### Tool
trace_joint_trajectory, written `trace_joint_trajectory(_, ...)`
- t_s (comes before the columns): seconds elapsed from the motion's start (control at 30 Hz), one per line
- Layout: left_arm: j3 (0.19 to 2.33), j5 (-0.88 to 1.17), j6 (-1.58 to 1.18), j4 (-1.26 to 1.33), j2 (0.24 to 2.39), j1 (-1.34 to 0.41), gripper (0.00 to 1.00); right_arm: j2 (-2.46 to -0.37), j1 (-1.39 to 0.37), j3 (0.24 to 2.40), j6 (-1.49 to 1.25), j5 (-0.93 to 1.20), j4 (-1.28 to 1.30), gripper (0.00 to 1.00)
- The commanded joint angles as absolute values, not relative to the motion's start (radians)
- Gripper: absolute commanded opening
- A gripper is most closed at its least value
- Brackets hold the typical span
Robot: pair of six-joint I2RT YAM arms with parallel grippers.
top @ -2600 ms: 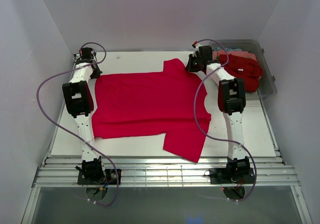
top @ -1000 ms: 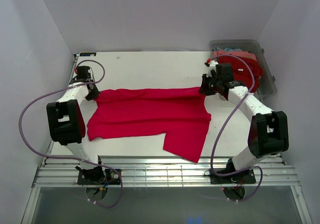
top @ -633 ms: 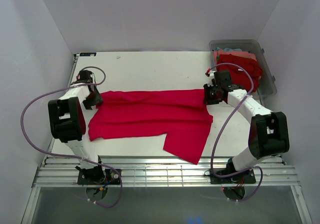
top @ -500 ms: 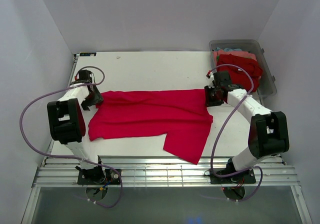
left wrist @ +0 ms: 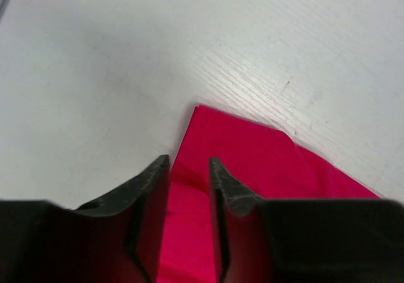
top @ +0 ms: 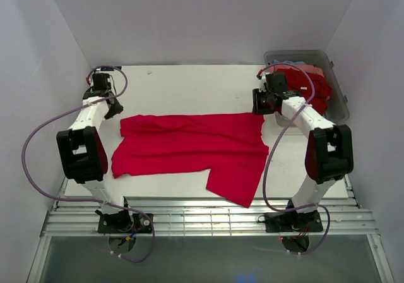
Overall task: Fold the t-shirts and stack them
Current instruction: Fold the flattened tshirt in 1/3 of the way
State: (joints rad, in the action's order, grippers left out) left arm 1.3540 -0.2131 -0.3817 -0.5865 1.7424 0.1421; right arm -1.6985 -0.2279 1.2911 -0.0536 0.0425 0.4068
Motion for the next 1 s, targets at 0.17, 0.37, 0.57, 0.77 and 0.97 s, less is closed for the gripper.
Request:
trace_joint_trajectory(0.17, 1.433, -0.164, -0.388, -0.598, 1.897, 0.141, 0.08, -1.914, -0.232, 1.479, -0.066, 0.005, 0.402, 0.13)
trace_joint_trajectory(0.37, 1.436, -0.167, -0.399, -0.604, 1.939, 0.143, 0.02, -2.008, -0.232, 1.509, -0.066, -0.035, 0.419, 0.11)
trace_joint_trajectory(0.57, 1.457, -0.169, -0.400, -0.609, 1.985, 0.141, 0.01, -2.055, -0.230, 1.509, -0.066, -0.084, 0.460, 0.11)
trace_joint_trajectory(0.77, 1.499, -0.146, -0.400, -0.609, 2.042, 0.143, 0.01, -2.080, -0.227, 1.500, -0.071, -0.086, 0.471, 0.11)
trace_joint_trajectory(0.97, 1.546, -0.124, -0.405, -0.606, 2.124, 0.143, 0.00, -2.114, -0.218, 1.525, -0.083, -0.083, 0.488, 0.10)
